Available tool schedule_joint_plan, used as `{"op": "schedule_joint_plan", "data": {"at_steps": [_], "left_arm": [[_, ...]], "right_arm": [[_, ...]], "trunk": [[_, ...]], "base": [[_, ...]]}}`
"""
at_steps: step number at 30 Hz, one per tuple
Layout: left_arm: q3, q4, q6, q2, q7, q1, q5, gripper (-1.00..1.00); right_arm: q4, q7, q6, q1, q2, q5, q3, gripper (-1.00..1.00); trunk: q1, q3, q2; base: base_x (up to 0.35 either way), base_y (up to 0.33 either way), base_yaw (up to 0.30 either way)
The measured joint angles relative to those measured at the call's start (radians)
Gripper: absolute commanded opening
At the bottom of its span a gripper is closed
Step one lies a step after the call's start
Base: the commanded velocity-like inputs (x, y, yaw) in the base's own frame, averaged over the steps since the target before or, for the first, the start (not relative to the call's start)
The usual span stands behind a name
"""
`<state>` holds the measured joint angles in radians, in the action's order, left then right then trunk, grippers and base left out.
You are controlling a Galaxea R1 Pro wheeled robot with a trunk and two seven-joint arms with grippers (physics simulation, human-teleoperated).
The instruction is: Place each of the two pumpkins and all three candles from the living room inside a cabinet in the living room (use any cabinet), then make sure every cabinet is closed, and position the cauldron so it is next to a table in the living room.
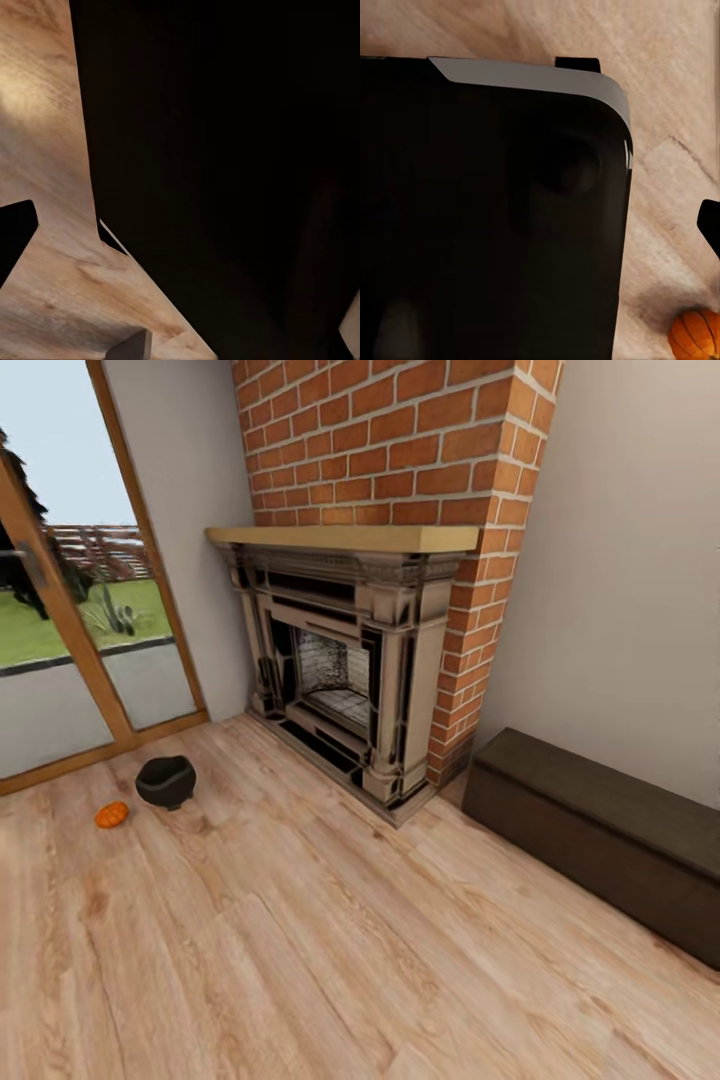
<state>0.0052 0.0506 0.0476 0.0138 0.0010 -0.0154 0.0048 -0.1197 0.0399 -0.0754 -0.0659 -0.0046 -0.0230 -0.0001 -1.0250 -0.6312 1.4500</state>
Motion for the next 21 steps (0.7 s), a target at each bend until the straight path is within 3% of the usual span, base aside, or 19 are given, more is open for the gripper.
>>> {"op": "schedule_joint_plan", "data": {"at_steps": [16,21], "left_arm": [[-0.004,0.000,0.000,0.002,-0.006,0.000,-0.003,1.00],[-0.003,0.000,0.001,0.002,-0.006,0.000,-0.003,1.00]], "right_arm": [[0.003,0.001,0.000,0.000,0.002,-0.002,0.002,1.00],[0.003,0.002,0.000,0.000,0.002,-0.002,0.003,1.00]], "trunk": [[0.000,-0.023,0.000],[0.000,-0.029,0.000]], "base": [[0.329,0.000,-0.151],[0.103,0.000,-0.185]]}}
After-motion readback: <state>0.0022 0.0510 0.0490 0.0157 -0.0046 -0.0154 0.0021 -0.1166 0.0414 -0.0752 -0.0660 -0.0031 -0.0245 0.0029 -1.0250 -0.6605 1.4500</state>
